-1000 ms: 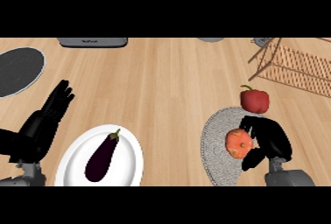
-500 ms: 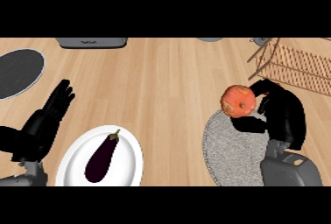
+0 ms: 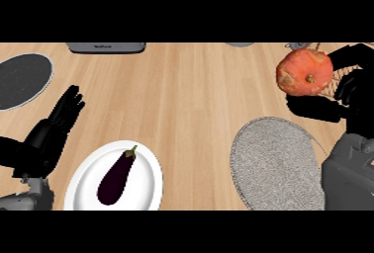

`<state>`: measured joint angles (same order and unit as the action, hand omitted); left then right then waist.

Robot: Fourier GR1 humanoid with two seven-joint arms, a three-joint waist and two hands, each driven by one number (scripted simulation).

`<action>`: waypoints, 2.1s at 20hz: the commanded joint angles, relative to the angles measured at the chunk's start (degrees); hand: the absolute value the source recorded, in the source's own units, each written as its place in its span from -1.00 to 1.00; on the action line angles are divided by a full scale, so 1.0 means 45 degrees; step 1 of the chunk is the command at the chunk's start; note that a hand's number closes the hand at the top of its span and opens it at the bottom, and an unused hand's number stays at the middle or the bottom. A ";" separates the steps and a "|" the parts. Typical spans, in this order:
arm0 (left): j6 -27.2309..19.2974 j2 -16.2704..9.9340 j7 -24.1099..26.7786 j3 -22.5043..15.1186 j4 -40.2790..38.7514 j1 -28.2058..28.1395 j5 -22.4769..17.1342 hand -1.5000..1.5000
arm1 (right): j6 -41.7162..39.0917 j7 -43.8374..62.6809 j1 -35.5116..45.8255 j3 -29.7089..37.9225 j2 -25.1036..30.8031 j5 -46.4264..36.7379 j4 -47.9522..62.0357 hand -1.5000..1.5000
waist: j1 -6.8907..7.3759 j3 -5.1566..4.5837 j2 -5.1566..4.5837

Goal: Pick the squash from the placemat and place it in the tiered shelf

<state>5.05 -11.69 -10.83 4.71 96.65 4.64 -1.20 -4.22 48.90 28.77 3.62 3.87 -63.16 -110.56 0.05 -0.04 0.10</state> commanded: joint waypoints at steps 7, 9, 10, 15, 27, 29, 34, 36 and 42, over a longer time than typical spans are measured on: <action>-0.0272 0.0474 -0.1047 -0.0497 0.1196 -0.0183 0.0380 0.00 | 0.0317 -0.0216 0.3716 0.2626 0.1999 0.1438 0.3251 1.00 | 0.0136 0.0011 -0.0035; 0.0320 -0.0030 0.0048 0.0307 -0.0015 -0.0098 0.0040 0.00 | 0.0593 -0.0865 0.2671 0.2808 0.2112 0.2157 0.2561 1.00 | 0.0017 0.0008 -0.0026; 0.0328 0.0047 -0.0212 0.0145 0.0400 -0.0267 -0.0043 0.00 | 0.1667 -0.0940 0.4201 0.2787 0.1824 0.1825 0.4489 1.00 | 0.0181 0.0008 -0.0061; 0.0177 0.0158 -0.0307 0.0094 0.0217 0.0280 -0.0022 0.00 | 0.4066 -0.1548 0.5017 0.5205 0.0068 0.5388 0.3407 1.00 | 0.0367 0.0111 -0.0107; 0.0172 0.0092 -0.0239 0.0098 0.0491 0.0004 0.0149 0.00 | 0.1414 -0.4364 0.3408 0.3167 0.5839 0.1134 0.7730 1.00 | 0.0216 -0.0055 -0.0218; 0.0239 0.0294 -0.0070 -0.0119 0.0296 -0.0016 0.0152 0.00 | 0.1467 -0.4815 0.4163 0.2865 0.6460 0.0669 0.8881 1.00 | 0.0433 -0.0023 -0.0243; 0.0512 -0.0040 0.0090 0.0198 0.0037 0.0001 0.0074 0.00 | 0.2827 -0.6628 0.5373 0.2841 0.7263 0.0314 1.1922 1.00 | 0.0394 0.0007 -0.0164; 0.0696 -0.0018 0.0125 0.0219 0.0166 -0.0083 -0.0157 0.00 | 0.3908 -0.7383 0.5998 0.2870 0.7462 0.0095 1.2926 1.00 | 0.0456 0.0011 -0.0175; 0.0371 0.0420 0.0043 -0.0320 0.0095 0.0055 0.0370 0.00 | 0.4177 -0.9472 0.8052 0.3557 0.7441 0.1523 1.5388 1.00 | 0.0541 0.0019 -0.0169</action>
<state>6.27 -10.09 -9.88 4.31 95.51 5.65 0.24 12.53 11.42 60.17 18.18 37.42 -58.76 -48.47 1.83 0.01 -0.63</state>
